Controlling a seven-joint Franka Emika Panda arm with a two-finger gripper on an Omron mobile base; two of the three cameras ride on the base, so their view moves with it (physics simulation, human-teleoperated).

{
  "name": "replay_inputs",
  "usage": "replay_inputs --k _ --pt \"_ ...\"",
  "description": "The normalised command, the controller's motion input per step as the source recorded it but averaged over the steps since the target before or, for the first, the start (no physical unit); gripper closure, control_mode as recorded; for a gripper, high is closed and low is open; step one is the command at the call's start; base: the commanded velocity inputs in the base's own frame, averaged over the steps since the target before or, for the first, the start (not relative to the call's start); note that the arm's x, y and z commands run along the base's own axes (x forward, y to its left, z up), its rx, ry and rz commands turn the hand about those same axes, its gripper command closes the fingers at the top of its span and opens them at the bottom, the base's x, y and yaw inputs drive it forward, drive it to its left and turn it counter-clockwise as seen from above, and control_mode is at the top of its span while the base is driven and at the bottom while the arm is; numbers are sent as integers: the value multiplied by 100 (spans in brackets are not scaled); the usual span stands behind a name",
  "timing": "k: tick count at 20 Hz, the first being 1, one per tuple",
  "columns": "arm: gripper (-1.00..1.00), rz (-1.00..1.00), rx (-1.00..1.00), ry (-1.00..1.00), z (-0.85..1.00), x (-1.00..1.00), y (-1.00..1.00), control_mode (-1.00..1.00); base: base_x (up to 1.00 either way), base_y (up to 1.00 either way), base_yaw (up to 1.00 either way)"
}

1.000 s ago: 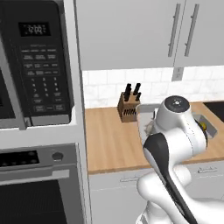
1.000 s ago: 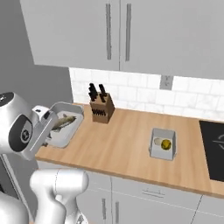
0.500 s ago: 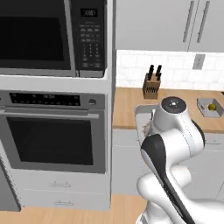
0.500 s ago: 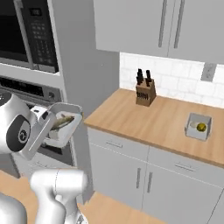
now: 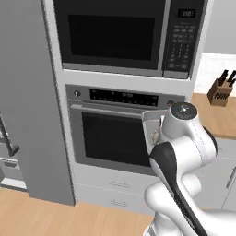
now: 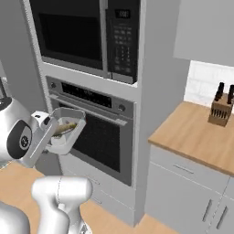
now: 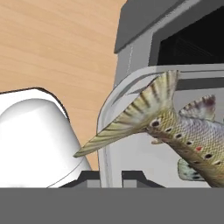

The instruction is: Take the meat container that has the fish and place it on the second highest rack of the freezer. Then take the vegetable container that has the garlic and lemon and place it on the highest rack of the freezer.

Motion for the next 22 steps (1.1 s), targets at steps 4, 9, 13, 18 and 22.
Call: replay_inputs --k 4,9,13,18,22 --pt "100 0 0 0 0 0 0 100 9 100 29" --pt "100 0 0 0 0 0 0 100 32 100 29" --pt "100 0 0 0 0 0 0 100 74 91 26" --pt "100 0 0 0 0 0 0 100 62 70 20" --pt "100 0 0 0 0 0 0 100 60 55 16"
